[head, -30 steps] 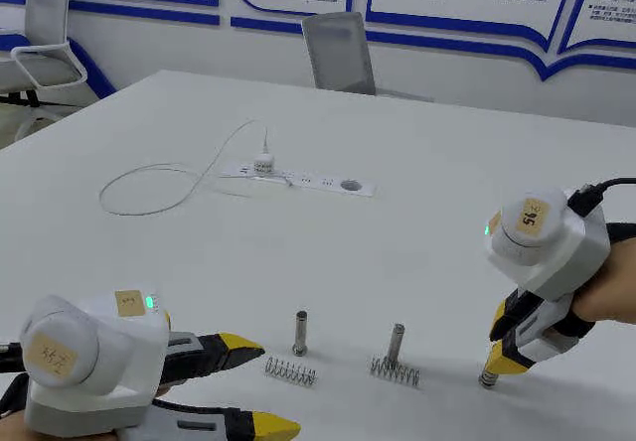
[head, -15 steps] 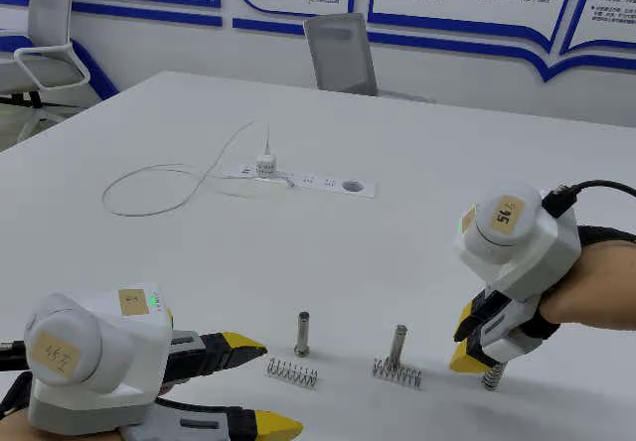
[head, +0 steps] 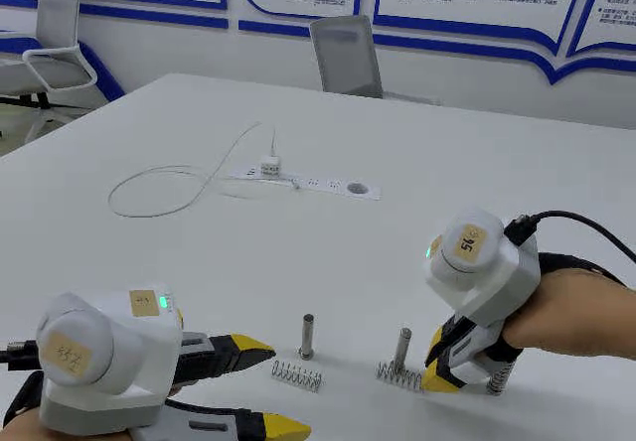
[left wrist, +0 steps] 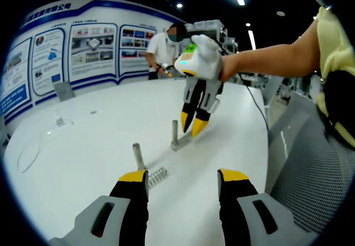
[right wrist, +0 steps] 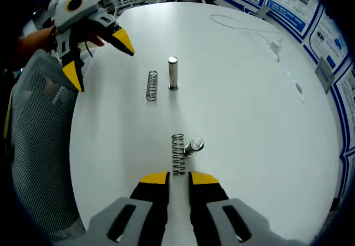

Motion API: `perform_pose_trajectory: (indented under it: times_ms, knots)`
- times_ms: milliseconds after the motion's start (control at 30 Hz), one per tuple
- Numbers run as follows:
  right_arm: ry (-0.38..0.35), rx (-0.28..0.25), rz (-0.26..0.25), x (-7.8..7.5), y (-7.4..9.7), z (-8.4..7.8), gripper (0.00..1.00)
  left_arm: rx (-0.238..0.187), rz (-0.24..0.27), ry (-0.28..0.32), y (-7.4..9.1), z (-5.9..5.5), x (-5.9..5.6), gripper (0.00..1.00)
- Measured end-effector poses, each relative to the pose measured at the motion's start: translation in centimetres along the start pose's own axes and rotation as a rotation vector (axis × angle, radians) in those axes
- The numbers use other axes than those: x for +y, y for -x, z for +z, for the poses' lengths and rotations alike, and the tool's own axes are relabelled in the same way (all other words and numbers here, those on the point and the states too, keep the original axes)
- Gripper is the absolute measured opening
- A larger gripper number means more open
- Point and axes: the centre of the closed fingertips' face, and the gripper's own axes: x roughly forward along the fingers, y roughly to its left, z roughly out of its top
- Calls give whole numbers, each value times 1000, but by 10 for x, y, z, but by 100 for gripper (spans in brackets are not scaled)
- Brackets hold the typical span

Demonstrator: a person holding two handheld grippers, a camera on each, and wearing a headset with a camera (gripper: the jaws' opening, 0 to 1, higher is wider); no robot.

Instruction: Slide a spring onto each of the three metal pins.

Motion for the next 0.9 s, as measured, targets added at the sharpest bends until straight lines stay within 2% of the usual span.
perform_pose_trajectory:
  times_ms: [433,700,900]
  knots:
    - [-3,11,14,0,-14,-3,12,2,1,9,0,-1,0,51]
    - [-5,5,15,1,-13,-2,12,5,-7,10,-2,-2,-2,50]
    - [23,13,25,13,-7,-1,11,7,-24,12,-7,-2,-7,50]
